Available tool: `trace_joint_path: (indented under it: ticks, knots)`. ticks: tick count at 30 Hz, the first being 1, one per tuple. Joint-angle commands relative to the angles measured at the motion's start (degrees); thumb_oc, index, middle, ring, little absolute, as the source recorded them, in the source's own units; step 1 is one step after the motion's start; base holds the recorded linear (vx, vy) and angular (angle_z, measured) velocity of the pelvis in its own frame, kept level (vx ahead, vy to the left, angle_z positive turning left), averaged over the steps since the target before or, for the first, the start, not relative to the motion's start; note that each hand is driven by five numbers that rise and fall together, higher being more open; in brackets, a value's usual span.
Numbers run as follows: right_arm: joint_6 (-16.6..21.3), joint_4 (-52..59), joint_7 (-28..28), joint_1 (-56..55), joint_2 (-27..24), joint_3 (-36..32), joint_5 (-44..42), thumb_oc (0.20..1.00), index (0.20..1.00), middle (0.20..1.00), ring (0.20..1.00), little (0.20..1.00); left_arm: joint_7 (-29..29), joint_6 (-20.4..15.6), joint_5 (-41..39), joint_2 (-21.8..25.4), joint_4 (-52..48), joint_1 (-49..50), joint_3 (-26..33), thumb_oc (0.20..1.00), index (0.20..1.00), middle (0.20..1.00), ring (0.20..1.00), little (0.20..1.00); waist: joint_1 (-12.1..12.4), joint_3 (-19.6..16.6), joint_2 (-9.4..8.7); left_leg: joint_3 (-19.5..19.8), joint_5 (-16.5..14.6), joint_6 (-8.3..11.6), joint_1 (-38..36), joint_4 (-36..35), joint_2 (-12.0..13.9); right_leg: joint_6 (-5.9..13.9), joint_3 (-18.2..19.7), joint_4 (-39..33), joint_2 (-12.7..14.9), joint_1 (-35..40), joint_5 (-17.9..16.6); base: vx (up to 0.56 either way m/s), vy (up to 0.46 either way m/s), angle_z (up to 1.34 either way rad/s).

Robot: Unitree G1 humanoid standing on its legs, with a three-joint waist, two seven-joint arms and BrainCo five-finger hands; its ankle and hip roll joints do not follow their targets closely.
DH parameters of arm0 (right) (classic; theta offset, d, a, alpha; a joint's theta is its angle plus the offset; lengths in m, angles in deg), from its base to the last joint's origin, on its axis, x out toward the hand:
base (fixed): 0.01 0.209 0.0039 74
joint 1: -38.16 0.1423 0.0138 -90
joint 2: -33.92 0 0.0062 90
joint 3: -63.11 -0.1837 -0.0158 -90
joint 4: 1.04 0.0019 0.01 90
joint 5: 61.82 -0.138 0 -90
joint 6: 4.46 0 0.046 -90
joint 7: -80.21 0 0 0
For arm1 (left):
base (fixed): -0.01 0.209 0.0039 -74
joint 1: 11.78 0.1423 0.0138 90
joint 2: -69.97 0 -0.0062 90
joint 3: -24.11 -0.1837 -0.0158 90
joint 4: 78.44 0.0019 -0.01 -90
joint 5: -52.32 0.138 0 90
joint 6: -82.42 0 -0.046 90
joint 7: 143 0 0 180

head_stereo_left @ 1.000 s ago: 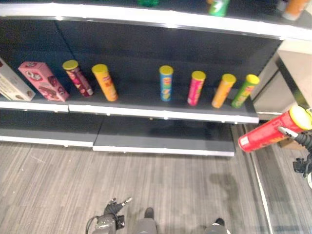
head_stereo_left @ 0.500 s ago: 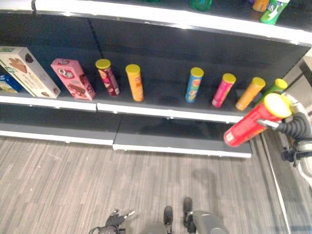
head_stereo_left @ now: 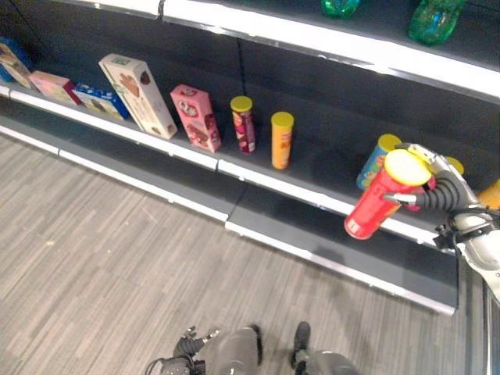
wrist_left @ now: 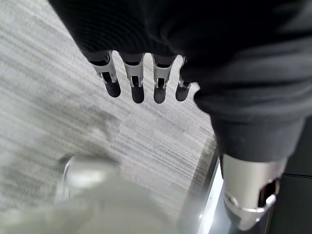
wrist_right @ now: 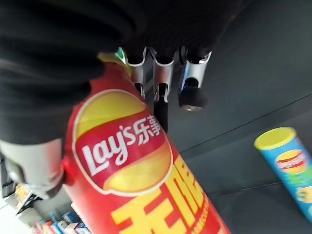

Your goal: Put the goods on the table back onto the shelves and tidy them up.

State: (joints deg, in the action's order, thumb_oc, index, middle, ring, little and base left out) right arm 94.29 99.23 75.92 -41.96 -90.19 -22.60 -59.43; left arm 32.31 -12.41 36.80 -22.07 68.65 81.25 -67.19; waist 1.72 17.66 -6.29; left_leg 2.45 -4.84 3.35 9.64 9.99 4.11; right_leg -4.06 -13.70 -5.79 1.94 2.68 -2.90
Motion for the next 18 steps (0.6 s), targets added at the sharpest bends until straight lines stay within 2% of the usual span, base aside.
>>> trace_joint_path:
  ticks: [1, 2, 3, 6, 8, 10, 12, 13, 16, 18]
  knots:
    - [1.9, -0.5, -1.8, 1.5, -2.6, -2.1, 2.1, 0.2, 0.2, 0.2, 0.2, 0.2, -1.3, -1.7, -2.8, 1.8, -1.8, -0.9, -0.3, 1.0, 1.0, 1.0, 1.0, 1.0, 0.1, -3.2, -0.26, 1.7, 3.2, 0.59, -2.5, -6.0, 2.7, 5.97, -0.4, 0.9, 0.7, 2.4, 11.4, 0.29, 0.276, 0.0]
    - [1.1, -1.9, -3.4, 2.0, -1.9, -1.8, 3.6, 0.2, 0.2, 0.2, 0.2, 0.2, -2.1, -1.7, -3.3, 2.5, -2.7, -0.3, -0.2, 1.0, 1.0, 1.0, 1.0, 1.0, 0.1, -3.6, 0.36, 3.7, 5.6, 1.53, -1.0, -10.9, 3.8, 6.21, -0.3, 1.4, 1.1, 3.4, 13.1, 0.33, 0.345, 0.07]
    - [0.5, -1.4, -3.4, 2.0, -1.4, -1.6, 4.1, 0.2, 0.2, 0.2, 0.2, 0.2, -1.8, -1.5, -3.8, 2.6, -3.0, 0.1, -0.2, 1.0, 1.0, 1.0, 1.0, 1.0, 0.2, -4.0, 1.06, 4.8, 6.5, 2.02, -1.7, -12.6, 3.9, 6.25, 0.4, 1.8, 1.2, 3.8, 13.3, 0.35, 0.408, 0.16]
    - [-0.3, -2.3, -3.0, 2.5, 1.4, -0.4, 5.4, 0.2, 0.2, 0.2, 0.2, 0.2, -2.1, -1.0, -2.0, 2.5, -0.4, -0.9, -0.2, 1.0, 1.0, 1.0, 1.0, 1.0, 0.2, -4.9, 2.67, 5.8, 6.3, 2.19, -2.7, -12.1, 2.1, 7.52, 1.2, 3.1, 3.4, 4.8, 12.7, 0.32, 0.436, -0.1]
    - [-0.7, -3.1, -3.3, 4.2, 3.3, 1.6, 6.8, 0.2, 0.2, 0.2, 0.2, 0.2, -2.2, -0.7, -0.5, 3.1, 0.8, -1.7, -0.6, 1.0, 1.0, 1.0, 1.0, 1.0, 0.7, -5.1, 2.81, 4.0, 5.2, 1.07, -3.2, -11.7, 0.5, 8.94, 2.1, 4.4, 5.9, 3.5, 11.6, 0.23, 0.452, -0.53]
    - [-1.0, -3.9, -3.5, 8.0, 4.7, 4.6, 7.8, 0.2, 0.2, 0.2, 0.2, 0.2, -3.0, -0.6, 0.5, 3.8, 1.4, -3.2, -1.0, 1.0, 1.0, 1.0, 1.0, 1.0, 1.9, -4.8, 2.84, 0.3, 4.5, -0.06, -3.7, -12.7, -0.3, 10.16, 2.7, 6.3, 8.0, 0.2, 9.9, 0.11, 0.403, -0.83]
    - [-1.4, -5.0, -4.0, 11.5, 5.2, 7.2, 8.7, 0.2, 0.2, 0.2, 0.2, 0.2, -3.5, -0.5, 0.2, 5.0, 1.7, -3.7, -0.6, 1.0, 1.0, 1.0, 1.0, 1.0, 3.0, -3.9, 2.97, -2.8, 3.7, -1.0, -3.9, -12.6, -0.4, 10.97, 1.4, 8.2, 9.5, -2.7, 7.7, 0.03, 0.288, -1.11]
    - [-1.5, -6.1, -4.4, 14.6, 5.6, 9.4, 9.1, 0.2, 0.2, 0.2, 0.2, 0.2, -3.8, -0.5, -0.1, 5.8, 2.3, -4.3, -0.1, 1.0, 1.0, 1.0, 1.0, 1.0, 3.6, -3.2, 2.94, -4.9, 3.1, -1.62, -3.7, -12.4, -0.4, 11.52, -0.7, 7.7, 10.3, -3.9, 5.8, 0.01, 0.163, -1.33]
    - [-1.8, -7.1, -4.8, 15.5, 5.5, 9.6, 9.3, 0.2, 0.2, 0.2, 0.2, 0.2, -3.9, -0.3, 0.4, 6.0, 3.4, -4.5, 0.3, 1.0, 1.0, 1.0, 1.0, 1.0, 3.6, -3.0, 2.86, -5.9, 2.9, -1.88, -3.4, -12.3, -0.6, 12.11, -1.9, 5.5, 10.8, -3.5, 3.8, 0.02, 0.056, -0.64]
    - [-2.0, -7.3, -5.1, 16.0, 5.0, 9.7, 9.4, 0.2, 0.2, 0.2, 0.2, 0.2, -3.9, -0.3, 0.4, 6.0, 3.9, -4.1, 0.2, 1.0, 1.0, 1.0, 1.0, 1.0, 3.5, -2.7, 3.09, -6.4, 3.0, -1.89, -3.0, -12.4, -0.6, 12.5, -1.3, 4.5, 10.9, -4.1, 2.7, 0.01, 0.003, -0.1]
